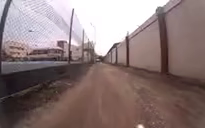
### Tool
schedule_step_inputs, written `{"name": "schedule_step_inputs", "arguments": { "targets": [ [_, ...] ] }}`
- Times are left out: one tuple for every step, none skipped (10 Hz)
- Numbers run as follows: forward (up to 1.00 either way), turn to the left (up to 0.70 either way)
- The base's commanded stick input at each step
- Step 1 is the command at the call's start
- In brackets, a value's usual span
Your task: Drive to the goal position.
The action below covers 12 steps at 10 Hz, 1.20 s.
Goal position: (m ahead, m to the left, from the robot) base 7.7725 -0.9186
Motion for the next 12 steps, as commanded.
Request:
{"name": "schedule_step_inputs", "arguments": {
  "targets": [
    [0.7,0.0],
    [0.7,-0.2],
    [0.7,-0.28],
    [0.7,-0.06],
    [0.7,0.0],
    [0.7,0.0],
    [0.7,0.0],
    [0.7,0.0],
    [0.7,0.0],
    [0.7,0.0],
    [0.7,0.0],
    [0.7,-0.18]
  ]
}}
